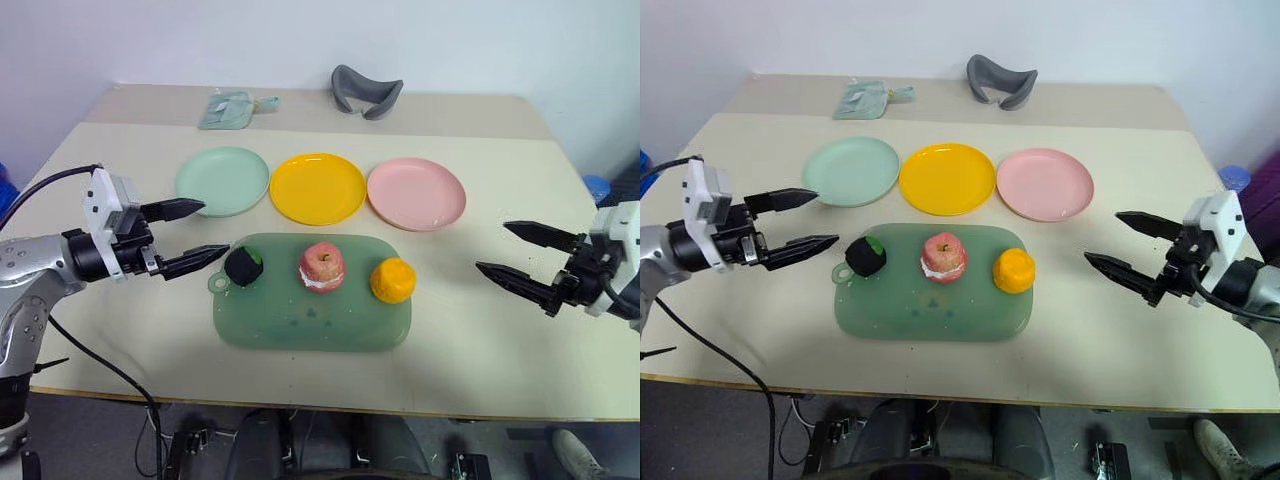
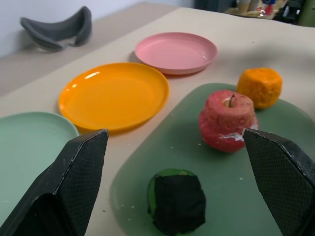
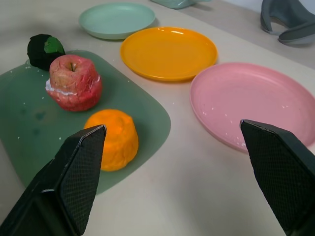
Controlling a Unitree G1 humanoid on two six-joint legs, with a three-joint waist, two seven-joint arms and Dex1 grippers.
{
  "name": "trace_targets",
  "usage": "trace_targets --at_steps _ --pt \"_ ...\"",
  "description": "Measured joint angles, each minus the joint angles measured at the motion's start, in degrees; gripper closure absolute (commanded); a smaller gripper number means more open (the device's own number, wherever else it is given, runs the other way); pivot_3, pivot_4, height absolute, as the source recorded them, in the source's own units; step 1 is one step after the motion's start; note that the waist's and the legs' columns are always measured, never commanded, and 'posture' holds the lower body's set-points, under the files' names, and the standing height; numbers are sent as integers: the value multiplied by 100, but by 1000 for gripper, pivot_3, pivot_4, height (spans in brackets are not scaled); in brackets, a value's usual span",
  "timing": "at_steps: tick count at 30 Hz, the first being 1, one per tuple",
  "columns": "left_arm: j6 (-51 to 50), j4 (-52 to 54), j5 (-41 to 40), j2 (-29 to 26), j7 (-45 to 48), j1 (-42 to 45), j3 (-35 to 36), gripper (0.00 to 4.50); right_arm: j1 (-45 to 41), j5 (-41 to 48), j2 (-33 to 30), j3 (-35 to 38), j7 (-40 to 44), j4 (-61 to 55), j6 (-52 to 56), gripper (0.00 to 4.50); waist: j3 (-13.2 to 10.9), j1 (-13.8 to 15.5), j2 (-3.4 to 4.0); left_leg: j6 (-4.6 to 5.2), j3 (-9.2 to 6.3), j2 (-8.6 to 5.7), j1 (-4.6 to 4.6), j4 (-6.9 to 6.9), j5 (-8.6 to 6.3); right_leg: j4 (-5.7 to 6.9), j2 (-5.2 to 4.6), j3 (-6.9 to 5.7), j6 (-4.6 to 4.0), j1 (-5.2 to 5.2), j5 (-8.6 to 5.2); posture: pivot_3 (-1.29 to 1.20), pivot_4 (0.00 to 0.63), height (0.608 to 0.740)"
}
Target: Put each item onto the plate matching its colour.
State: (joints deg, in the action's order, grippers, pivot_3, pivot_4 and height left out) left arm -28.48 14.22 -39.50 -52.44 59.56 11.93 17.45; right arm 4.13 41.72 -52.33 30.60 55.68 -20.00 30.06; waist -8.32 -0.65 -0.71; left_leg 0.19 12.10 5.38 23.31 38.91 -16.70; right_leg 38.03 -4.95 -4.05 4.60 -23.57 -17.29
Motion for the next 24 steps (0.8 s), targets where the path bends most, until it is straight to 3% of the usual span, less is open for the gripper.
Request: trace_targets --at_steps 18,24 --pt "234 7 210 547 -221 158 -99 0 -36 -338 242 -380 67 8 -416 69 0 12 -1 0 -1 -1 0 4 0 0 -1 0 0 2 0 0 150 740" --pt "51 -22 439 584 -534 491 -424 0 -1064 -333 449 -1151 237 110 -567 69 -1 -19 -1 0 -1 1 -1 3 0 2 5 1 0 0 0 0 150 740"
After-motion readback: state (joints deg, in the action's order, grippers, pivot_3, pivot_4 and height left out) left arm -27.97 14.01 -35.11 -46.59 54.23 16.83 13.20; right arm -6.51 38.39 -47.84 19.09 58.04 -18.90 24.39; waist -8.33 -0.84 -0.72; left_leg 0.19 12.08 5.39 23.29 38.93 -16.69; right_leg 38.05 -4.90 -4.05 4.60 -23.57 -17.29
